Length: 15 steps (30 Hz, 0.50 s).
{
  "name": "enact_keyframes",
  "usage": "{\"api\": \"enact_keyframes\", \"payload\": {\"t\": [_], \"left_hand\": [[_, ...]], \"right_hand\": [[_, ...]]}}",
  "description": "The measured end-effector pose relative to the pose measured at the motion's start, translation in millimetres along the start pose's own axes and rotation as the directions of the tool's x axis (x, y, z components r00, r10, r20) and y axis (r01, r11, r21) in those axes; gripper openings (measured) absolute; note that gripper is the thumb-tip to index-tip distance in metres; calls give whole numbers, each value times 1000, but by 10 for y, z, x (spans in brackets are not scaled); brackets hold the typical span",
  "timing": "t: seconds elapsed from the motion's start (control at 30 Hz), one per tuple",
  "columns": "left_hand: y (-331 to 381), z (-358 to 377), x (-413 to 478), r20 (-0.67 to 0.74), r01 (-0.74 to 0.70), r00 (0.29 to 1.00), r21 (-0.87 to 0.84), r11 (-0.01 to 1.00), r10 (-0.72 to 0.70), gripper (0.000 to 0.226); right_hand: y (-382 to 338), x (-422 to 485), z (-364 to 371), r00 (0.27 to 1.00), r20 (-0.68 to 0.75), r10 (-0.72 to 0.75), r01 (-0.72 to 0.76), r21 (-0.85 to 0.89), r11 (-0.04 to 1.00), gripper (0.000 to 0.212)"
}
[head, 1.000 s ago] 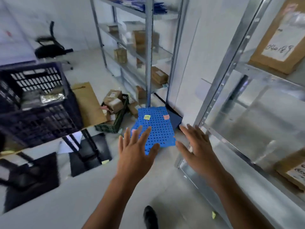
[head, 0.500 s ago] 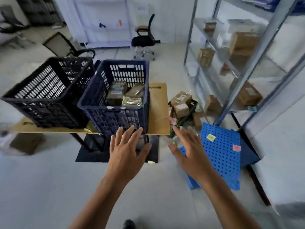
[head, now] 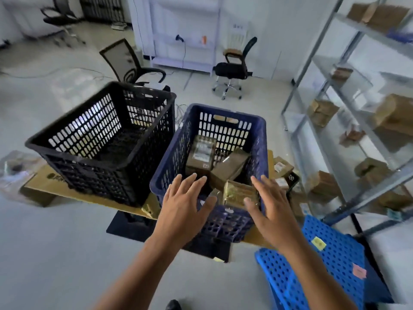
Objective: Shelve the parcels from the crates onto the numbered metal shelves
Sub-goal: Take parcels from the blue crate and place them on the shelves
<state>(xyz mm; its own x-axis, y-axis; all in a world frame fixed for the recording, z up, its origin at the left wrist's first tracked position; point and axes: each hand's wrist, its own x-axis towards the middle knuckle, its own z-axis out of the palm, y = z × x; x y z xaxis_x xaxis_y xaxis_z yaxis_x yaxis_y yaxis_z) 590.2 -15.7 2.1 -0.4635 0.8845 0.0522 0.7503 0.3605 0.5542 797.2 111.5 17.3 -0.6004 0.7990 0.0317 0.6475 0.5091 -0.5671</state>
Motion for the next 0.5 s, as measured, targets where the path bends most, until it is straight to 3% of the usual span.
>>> {"api": "enact_keyframes", "payload": {"t": [0.27, 0.4, 0.5], "left_hand": [[-413, 205, 1385, 157, -1, 988, 53, 999, -8, 60], [-696, 496, 2035, 288, 94, 950, 116, 989, -124, 62], [-888, 678, 2394, 338, 203, 914, 101, 974, -225, 66]], "right_hand": [[22, 1209, 193, 991, 136, 20, -20, 1, 1000, 64], [154, 2082, 294, 953, 300, 37, -89, 161, 983, 64], [232, 2708, 430, 947, 321, -23, 9, 45, 999, 65]]}}
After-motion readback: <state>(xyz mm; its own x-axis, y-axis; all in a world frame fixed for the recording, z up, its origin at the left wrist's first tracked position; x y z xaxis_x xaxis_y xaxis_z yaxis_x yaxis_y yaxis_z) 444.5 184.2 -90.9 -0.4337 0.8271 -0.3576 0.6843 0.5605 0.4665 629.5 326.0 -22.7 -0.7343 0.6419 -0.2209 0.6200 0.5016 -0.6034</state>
